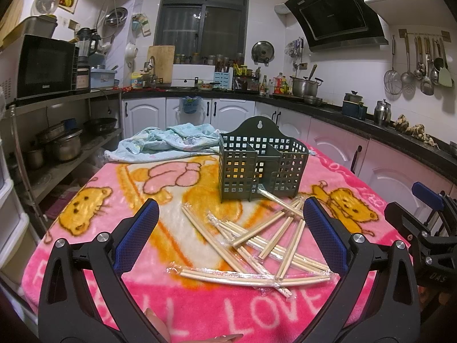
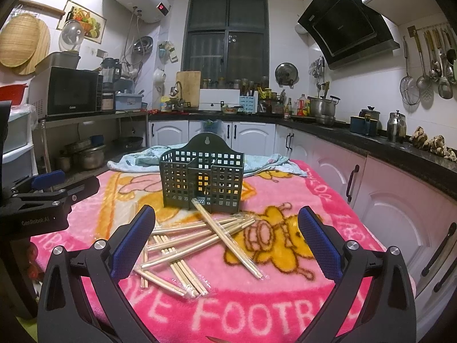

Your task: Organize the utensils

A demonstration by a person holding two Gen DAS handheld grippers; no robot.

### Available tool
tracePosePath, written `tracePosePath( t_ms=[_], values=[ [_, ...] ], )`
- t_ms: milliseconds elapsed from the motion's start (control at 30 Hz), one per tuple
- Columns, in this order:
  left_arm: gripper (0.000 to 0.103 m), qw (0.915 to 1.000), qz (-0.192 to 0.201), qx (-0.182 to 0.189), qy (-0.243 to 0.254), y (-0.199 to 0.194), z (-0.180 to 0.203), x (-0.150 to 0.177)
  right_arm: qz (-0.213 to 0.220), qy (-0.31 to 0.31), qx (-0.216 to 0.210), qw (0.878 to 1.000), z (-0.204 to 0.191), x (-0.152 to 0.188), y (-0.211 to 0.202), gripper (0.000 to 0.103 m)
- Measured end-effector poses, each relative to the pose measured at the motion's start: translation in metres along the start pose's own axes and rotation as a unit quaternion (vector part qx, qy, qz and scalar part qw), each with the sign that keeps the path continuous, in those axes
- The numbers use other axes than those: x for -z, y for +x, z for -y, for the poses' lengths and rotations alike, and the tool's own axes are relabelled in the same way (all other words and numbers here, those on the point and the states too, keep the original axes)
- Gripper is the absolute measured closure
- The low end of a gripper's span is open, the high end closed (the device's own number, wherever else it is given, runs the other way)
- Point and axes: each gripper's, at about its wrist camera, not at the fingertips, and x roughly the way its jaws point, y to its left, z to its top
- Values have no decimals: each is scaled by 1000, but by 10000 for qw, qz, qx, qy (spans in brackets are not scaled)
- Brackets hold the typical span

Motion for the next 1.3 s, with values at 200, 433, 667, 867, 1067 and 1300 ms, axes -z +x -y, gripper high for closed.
tracePosePath(
  t_ms=[200, 433, 667, 867, 1067, 1300],
  values=[
    [10, 10000, -16, 16, -31, 0, 0, 0, 0, 1, -3, 10000, 0, 1, 0, 6],
    [10, 10000, -47, 24, -66, -1, 3, 1, -11, -3, -7, 10000, 0, -3, 0, 6],
    [10, 9999, -116, 22, -95, 7, -1, 4, -87, -46, -71, 9999, -4, -4, 4, 6],
    [10, 9991, -387, 50, -154, 11, -10, 7, -173, -76, -163, 9997, -4, 1, 10, 6],
    [10, 9969, -726, 85, -305, 17, -21, 10, -371, -147, -500, 9980, -8, 0, 21, 6],
    [10, 9906, -1264, 125, -508, 27, -37, 17, -345, -235, -692, 9967, -12, -9, 31, 6]
  ],
)
